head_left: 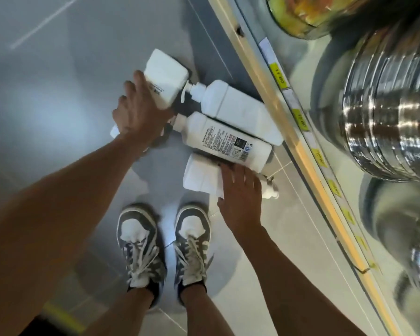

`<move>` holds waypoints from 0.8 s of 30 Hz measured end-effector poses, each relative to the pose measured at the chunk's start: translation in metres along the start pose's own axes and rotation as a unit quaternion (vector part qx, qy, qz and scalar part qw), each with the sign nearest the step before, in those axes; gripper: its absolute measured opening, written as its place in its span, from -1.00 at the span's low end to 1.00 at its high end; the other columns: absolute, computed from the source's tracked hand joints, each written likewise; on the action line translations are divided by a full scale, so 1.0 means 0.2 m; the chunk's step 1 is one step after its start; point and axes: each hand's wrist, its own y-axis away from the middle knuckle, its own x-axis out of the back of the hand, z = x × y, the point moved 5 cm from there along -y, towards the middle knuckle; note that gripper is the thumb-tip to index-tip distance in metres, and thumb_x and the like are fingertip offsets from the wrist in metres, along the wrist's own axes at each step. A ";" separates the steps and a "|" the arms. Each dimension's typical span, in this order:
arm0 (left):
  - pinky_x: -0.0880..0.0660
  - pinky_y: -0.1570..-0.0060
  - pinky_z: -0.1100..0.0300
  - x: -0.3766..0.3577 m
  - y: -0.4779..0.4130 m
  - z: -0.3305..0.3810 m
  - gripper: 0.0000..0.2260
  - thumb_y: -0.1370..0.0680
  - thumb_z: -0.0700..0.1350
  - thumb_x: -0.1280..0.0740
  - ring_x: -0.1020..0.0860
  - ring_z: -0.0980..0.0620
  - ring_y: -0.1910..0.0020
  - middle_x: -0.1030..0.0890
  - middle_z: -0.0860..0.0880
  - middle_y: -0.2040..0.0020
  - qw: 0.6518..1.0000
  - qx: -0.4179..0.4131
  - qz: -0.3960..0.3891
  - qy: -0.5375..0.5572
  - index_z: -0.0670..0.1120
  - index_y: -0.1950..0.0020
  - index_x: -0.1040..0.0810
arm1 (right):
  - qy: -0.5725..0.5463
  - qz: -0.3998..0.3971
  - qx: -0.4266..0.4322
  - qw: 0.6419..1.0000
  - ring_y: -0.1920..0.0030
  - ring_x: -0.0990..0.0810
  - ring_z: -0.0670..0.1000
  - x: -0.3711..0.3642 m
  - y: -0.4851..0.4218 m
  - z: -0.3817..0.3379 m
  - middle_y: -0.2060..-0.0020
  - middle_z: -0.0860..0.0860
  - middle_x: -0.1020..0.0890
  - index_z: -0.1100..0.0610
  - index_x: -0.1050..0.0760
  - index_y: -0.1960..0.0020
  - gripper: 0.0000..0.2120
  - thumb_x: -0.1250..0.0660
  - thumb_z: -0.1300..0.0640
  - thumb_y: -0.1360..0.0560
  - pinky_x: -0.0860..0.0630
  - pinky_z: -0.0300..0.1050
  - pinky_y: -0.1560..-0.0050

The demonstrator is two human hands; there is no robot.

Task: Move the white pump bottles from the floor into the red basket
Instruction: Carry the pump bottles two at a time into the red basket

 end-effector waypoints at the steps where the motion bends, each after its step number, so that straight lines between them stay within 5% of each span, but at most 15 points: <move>1: -0.43 -0.02 -0.15 0.01 0.00 0.01 -0.22 -0.37 0.27 -0.47 -0.53 -0.34 -0.15 -0.47 -0.15 -0.24 1.000 -0.008 -0.001 -0.010 -0.07 -0.41 -0.23 | -0.002 0.002 -0.006 1.000 -0.34 -0.46 0.24 -0.01 0.00 0.00 -0.31 0.13 -0.51 0.09 -0.39 -0.48 -0.20 -0.58 0.16 -0.29 -0.38 0.20 -0.40; 5: -0.40 -0.02 -0.13 0.08 0.01 0.01 -0.38 -0.41 0.14 -0.46 -0.54 -0.40 -0.12 -0.52 -0.16 -0.22 1.000 -0.018 -0.009 -0.016 -0.11 -0.29 -0.27 | -0.018 -0.023 -0.021 0.999 -0.18 -0.55 0.20 -0.03 -0.05 0.00 -0.17 0.07 -0.59 0.04 -0.43 -0.39 -0.17 -0.63 0.19 -0.15 -0.42 0.18 -0.34; 9: -0.42 -0.08 -0.16 0.23 0.12 -0.03 -0.44 -0.44 0.17 -0.41 -0.54 -0.41 -0.11 -0.54 -0.17 -0.22 0.998 -0.036 -0.029 -0.047 -0.10 -0.24 -0.27 | -0.016 -0.068 -0.047 0.996 0.06 -0.64 0.21 0.06 -0.06 -0.01 0.03 0.09 -0.65 0.09 -0.51 -0.16 -0.22 -0.70 0.13 0.02 -0.58 0.11 -0.02; 16: -0.48 -0.02 -0.11 0.93 0.66 -0.02 -0.39 -0.33 0.14 -0.50 -0.60 -0.35 -0.02 -0.58 -0.11 -0.19 0.993 -0.056 -0.060 -0.082 -0.03 -0.22 -0.29 | -0.074 -0.132 -0.099 0.983 -0.13 -0.62 0.16 0.75 0.38 -0.04 -0.17 0.06 -0.59 0.03 -0.30 -0.44 -0.29 -0.53 -0.07 -0.39 -0.54 0.02 -0.07; 24: -0.44 -0.03 -0.09 2.00 1.60 0.33 -0.32 -0.36 0.14 -0.54 -0.58 -0.33 -0.12 -0.57 -0.14 -0.25 0.987 -0.106 -0.077 -0.093 -0.05 -0.33 -0.31 | -0.152 -0.133 -0.196 0.960 -0.22 -0.53 0.19 1.94 1.21 -0.01 -0.21 0.05 -0.50 0.04 -0.27 -0.39 -0.30 -0.52 -0.06 -0.37 -0.45 0.09 -0.11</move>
